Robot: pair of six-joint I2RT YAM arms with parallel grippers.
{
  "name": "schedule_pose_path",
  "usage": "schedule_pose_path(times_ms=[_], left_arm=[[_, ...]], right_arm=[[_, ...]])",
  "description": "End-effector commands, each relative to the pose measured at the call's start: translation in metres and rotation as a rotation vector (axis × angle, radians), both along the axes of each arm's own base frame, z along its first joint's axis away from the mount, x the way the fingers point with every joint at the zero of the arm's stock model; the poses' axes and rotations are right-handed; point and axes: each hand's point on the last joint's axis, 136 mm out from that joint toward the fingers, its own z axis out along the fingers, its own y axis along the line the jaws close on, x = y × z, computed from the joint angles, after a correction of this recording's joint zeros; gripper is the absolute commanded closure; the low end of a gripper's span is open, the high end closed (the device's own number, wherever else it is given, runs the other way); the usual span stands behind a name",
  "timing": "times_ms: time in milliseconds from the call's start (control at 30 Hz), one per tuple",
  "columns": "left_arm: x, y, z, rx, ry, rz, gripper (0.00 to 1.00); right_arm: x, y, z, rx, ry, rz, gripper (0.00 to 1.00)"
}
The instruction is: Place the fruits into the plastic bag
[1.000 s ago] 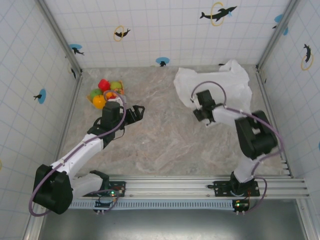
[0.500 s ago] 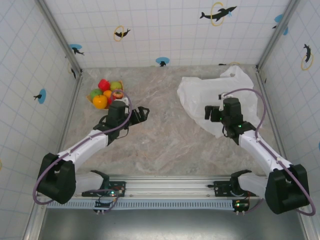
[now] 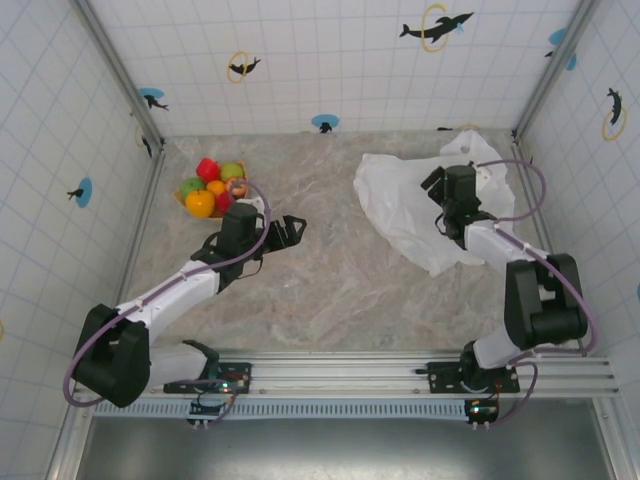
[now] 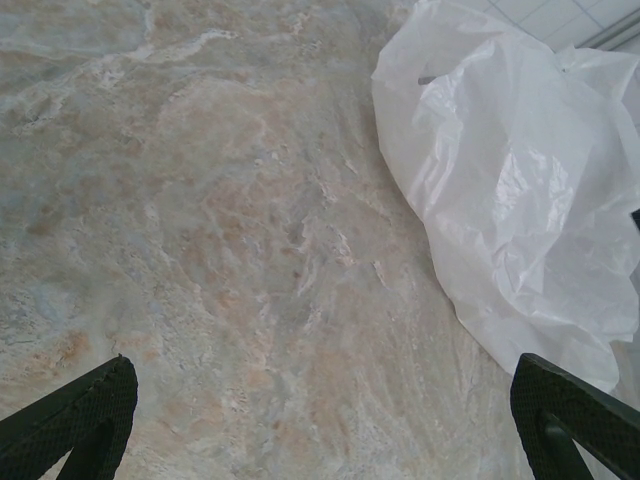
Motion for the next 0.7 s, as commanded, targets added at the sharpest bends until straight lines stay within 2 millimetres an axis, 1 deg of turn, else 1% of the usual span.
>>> schedule_pose_path(times_ms=[0,100,167,233,300,333,367,433,500,533,600,667], left_arm=[[0.001,-0.002,0.006,-0.013,-0.019,0.008,0.02],[-0.002,-0.002,0.004,-0.007,-0.014,0.004,0.02],[-0.003,-0.001,0.003,-0.002,-0.010,0.006,0.02],[-0.005,0.000,0.002,0.004,-0.008,0.009,0.02],[-0.007,0.002,0.000,0.008,-0.006,0.017,0.02],[-0.007,0.003,-0.001,0.009,-0.005,0.023,0.02],[-0.008,0.004,-0.003,0.011,-0.001,0.025,0.02],[-0.008,0.005,-0.004,0.016,0.002,0.027,0.02],[-0.008,0.005,-0.005,0.022,0.003,0.025,0.02],[-0.007,0.005,-0.005,0.027,0.000,0.024,0.02],[-0.005,0.004,-0.003,0.035,-0.006,0.022,0.02],[-0.003,0.002,-0.002,0.039,-0.011,0.019,0.02]], right_arm=[[0.029,0.000,0.015,0.129,-0.097,-0.082,0.01],[0.054,0.016,0.001,0.170,-0.063,-0.023,0.04],[0.066,0.020,-0.008,0.185,-0.042,-0.005,0.10],[0.075,0.022,-0.017,0.195,-0.028,0.006,0.22],[0.079,0.022,-0.023,0.197,-0.023,0.017,0.37],[0.081,0.022,-0.027,0.185,-0.016,0.025,0.42],[0.081,0.022,-0.029,0.172,-0.009,0.042,0.50],[0.082,0.024,-0.031,0.160,-0.003,0.099,0.69],[0.079,0.030,-0.028,0.134,-0.006,0.185,0.85],[0.076,0.034,-0.026,0.111,-0.001,0.242,0.91],[0.065,0.043,-0.024,0.056,0.024,0.370,0.96],[0.046,0.053,-0.026,0.007,0.077,0.498,0.99]])
